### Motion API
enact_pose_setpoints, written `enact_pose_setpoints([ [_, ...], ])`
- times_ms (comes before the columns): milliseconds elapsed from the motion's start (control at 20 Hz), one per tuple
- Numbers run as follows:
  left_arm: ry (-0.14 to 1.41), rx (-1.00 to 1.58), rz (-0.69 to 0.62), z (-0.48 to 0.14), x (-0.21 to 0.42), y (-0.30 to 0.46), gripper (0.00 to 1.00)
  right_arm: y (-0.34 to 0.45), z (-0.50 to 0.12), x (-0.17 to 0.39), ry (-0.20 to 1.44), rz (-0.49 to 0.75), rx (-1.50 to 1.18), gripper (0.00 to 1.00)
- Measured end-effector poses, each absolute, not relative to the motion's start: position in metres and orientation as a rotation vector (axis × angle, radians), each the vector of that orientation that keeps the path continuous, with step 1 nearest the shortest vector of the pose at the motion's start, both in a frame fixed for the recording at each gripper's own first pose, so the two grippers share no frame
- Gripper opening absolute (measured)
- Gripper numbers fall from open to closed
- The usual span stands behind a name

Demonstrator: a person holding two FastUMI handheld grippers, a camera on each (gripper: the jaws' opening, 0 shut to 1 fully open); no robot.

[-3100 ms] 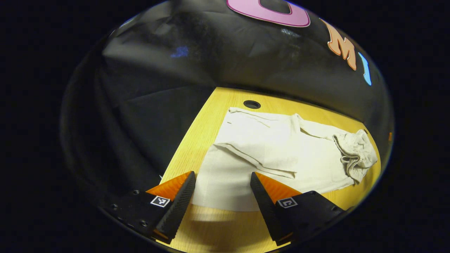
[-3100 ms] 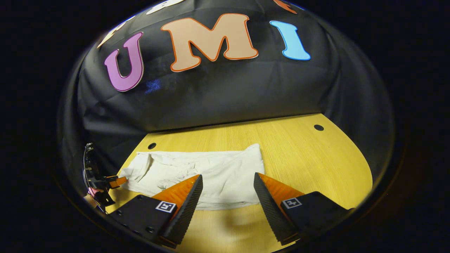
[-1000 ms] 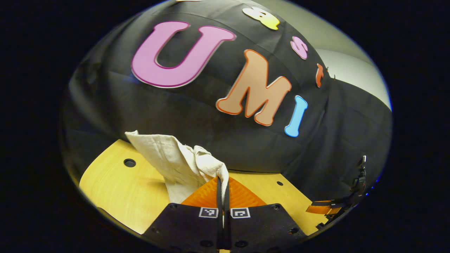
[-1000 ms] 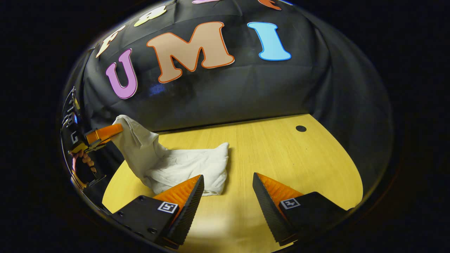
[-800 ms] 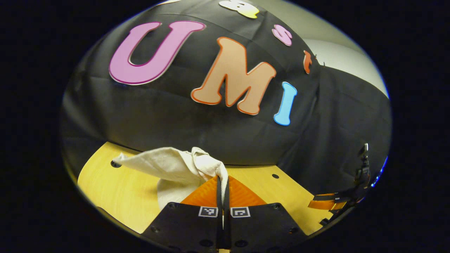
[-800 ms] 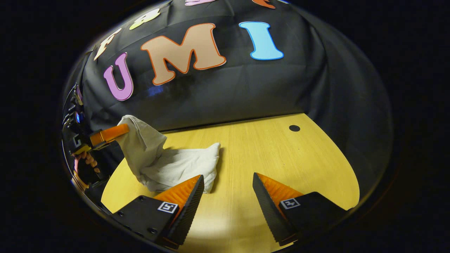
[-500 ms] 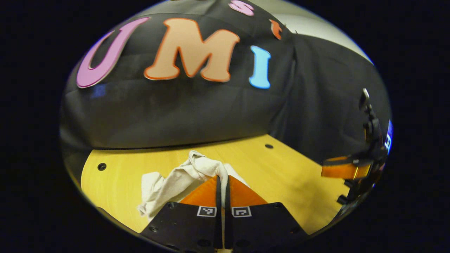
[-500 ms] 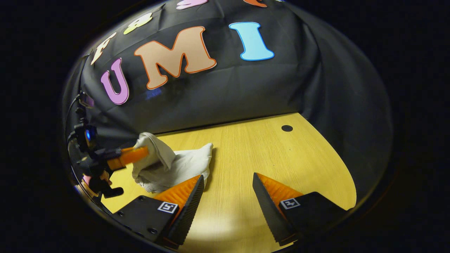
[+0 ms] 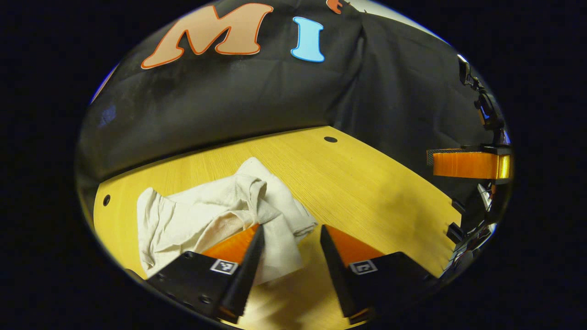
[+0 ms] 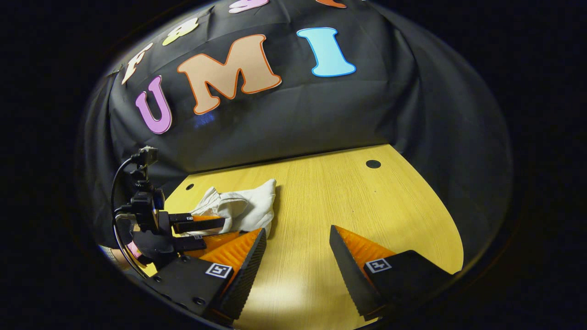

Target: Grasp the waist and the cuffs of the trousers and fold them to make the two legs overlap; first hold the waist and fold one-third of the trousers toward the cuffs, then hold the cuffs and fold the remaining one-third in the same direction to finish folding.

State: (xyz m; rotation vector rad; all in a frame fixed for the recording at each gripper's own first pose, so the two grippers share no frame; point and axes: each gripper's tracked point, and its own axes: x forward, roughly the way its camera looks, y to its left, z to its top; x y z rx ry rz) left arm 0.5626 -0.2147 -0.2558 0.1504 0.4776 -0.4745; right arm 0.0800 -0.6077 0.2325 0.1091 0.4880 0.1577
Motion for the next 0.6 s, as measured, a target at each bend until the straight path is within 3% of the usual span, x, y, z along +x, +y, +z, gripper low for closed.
enact_pose_setpoints([
  [50,0.465,0.158,-0.438,-0.25,0.561,-0.209,0.91,-0.606,0.234,0.079,0.484,0.162,0.105,0.9],
  [100,0.451,0.16,-0.402,-0.243,0.558,-0.203,0.94,-0.605,0.234,0.078,0.481,0.166,0.099,0.9],
  [250,0.396,0.122,-0.323,-0.21,0.541,-0.189,0.88,-0.592,0.238,0.073,0.465,0.197,0.093,0.9],
  [450,0.351,0.033,-0.23,-0.182,0.51,-0.166,0.87,-0.573,0.24,0.065,0.451,0.252,0.064,0.9],
  [500,0.346,0.008,-0.209,-0.18,0.5,-0.159,0.87,-0.57,0.243,0.061,0.444,0.262,0.059,0.82],
  [550,0.34,-0.016,-0.188,-0.177,0.491,-0.151,0.87,-0.566,0.246,0.059,0.435,0.274,0.059,0.9],
  [600,0.332,-0.039,-0.167,-0.174,0.484,-0.144,0.87,-0.563,0.249,0.056,0.425,0.282,0.064,0.9],
])
